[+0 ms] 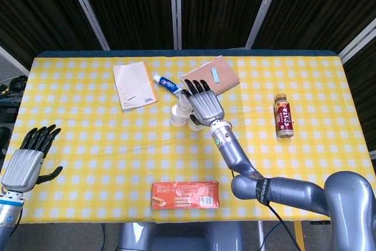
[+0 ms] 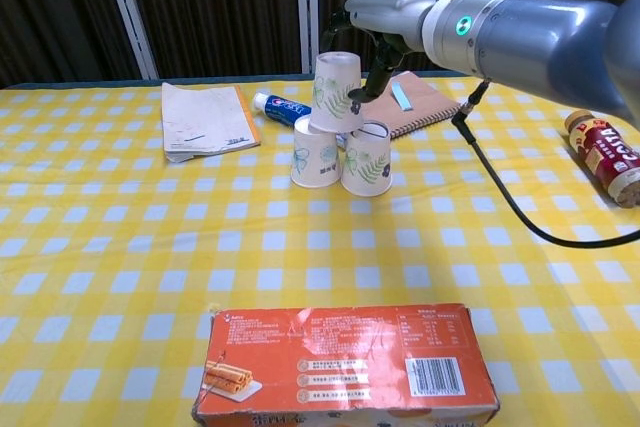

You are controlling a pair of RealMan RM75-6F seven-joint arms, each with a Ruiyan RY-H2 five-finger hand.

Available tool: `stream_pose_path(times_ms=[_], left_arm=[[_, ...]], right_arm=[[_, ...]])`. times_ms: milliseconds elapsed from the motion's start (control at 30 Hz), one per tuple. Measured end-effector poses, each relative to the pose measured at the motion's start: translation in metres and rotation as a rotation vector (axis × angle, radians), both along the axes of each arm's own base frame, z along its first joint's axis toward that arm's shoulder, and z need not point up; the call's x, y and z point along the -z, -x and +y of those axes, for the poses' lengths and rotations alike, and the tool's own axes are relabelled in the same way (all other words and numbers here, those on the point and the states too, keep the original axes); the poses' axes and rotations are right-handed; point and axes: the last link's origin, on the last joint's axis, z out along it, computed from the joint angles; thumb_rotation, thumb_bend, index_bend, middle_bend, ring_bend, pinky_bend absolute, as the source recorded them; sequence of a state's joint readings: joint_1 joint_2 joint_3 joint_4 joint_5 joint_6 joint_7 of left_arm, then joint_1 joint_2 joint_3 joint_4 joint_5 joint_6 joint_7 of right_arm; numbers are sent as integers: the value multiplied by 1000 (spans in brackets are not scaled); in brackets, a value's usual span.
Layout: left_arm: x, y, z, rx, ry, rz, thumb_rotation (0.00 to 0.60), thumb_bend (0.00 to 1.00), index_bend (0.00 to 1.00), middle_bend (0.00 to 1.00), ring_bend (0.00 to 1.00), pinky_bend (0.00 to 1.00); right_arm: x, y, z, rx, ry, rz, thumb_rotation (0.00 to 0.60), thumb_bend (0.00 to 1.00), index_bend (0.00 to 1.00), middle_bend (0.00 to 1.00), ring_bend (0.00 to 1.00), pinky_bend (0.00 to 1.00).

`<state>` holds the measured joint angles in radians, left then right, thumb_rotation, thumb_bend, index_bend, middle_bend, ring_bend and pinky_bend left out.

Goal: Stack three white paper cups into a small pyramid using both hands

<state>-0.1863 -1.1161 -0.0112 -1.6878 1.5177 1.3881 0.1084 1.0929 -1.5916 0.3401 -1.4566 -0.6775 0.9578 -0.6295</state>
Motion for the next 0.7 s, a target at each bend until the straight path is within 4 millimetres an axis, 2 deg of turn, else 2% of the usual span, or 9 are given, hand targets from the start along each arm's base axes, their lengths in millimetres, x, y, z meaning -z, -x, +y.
stream_pose_path(times_ms=[233,400,533,700], left_arm=[[0,0,0,0,-5,1,600,250,0,0,0,0],[-3,0,-2,1,-20,1,600,250,0,0,0,0],[-5,0,-3,3,-35,-1,600,250,0,0,0,0],[-6,0,-5,10,-50,6,600,250,0,0,0,0]], right_arm=[[-8,0,9,-9,15,22,600,247,181,0,0,0],[-24,6,22,-22,44,25,600,244,170,0,0,0],[-42,20,37,-38,84,26,600,242,153,0,0,0],[-65,50,58,-55,145,37,600,233,118,0,0,0]])
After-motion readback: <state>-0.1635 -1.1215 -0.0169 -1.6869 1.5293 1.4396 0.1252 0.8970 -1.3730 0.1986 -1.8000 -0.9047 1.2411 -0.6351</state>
